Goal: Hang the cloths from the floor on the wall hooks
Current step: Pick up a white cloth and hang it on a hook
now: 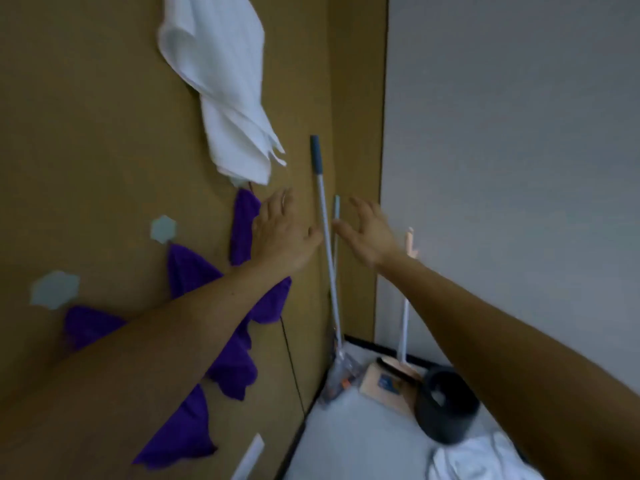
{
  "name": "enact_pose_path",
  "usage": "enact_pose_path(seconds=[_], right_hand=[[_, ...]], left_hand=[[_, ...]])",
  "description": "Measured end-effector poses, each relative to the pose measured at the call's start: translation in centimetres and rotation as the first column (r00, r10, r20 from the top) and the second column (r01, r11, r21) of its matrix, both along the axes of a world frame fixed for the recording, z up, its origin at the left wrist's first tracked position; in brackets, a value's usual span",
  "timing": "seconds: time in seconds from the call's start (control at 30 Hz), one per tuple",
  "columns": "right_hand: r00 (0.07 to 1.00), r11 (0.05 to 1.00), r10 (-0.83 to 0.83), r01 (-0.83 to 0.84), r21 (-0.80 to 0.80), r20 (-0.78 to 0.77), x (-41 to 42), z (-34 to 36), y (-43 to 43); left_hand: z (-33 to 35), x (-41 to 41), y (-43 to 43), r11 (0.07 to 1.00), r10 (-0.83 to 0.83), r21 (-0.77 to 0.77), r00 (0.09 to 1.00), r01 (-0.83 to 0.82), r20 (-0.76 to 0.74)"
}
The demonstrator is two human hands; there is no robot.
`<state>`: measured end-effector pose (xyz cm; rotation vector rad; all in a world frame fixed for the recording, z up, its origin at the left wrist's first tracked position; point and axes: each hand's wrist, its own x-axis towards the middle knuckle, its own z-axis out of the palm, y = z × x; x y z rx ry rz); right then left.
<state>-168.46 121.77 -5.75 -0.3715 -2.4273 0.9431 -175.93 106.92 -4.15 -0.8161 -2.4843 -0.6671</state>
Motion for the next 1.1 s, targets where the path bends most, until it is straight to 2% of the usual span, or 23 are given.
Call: enact_pose_path(seconds=[0.13, 0.27, 0.4, 0.5, 0.73, 0.87, 1.1], right_hand=[[0.977, 0.991, -0.132, 0.133, 0.011, 0.167, 7.9, -6.2, 2.8], [0.931, 0.967, -0.223, 0.248, -0.055, 0.288, 16.5, -13.4, 4.1], [0.851, 0.933, -0.263, 0.344, -0.103, 0.454, 26.7, -21.3, 4.7], [0.779, 0.894, -0.301, 0.432, -0.123, 0.550, 34.1, -27.4, 4.9], [0.657, 0.822, -0.221, 0.523, -0.224, 0.721, 45.7, -43.1, 3.4], [0.545, 0.768, -0.164, 0.594, -0.240, 0.822, 49.6, -56.3, 2.8], [0.355, 0.700, -0.158, 0.699, -0.149, 0.921, 54.5, -80.6, 3.1]], left_hand=[[-7.2, 5.7, 3.2, 0.983, -0.119, -0.114, 0.975, 0.142, 0.186], [-15.6, 12.2, 5.1, 0.916, -0.195, -0.248, 0.891, 0.314, 0.409], [-24.1, 19.7, 6.0, 0.837, -0.212, -0.314, 0.793, 0.449, 0.571], [-30.3, 25.5, 7.0, 0.770, -0.143, -0.393, 0.737, 0.502, 0.661], [-45.7, 36.7, 8.7, 0.653, -0.109, -0.410, 0.614, 0.637, 0.782], [-58.4, 40.7, 9.2, 0.553, -0.057, -0.446, 0.566, 0.704, 0.823], [-80.9, 44.8, 9.5, 0.470, -0.033, -0.450, 0.524, 0.760, 0.851]])
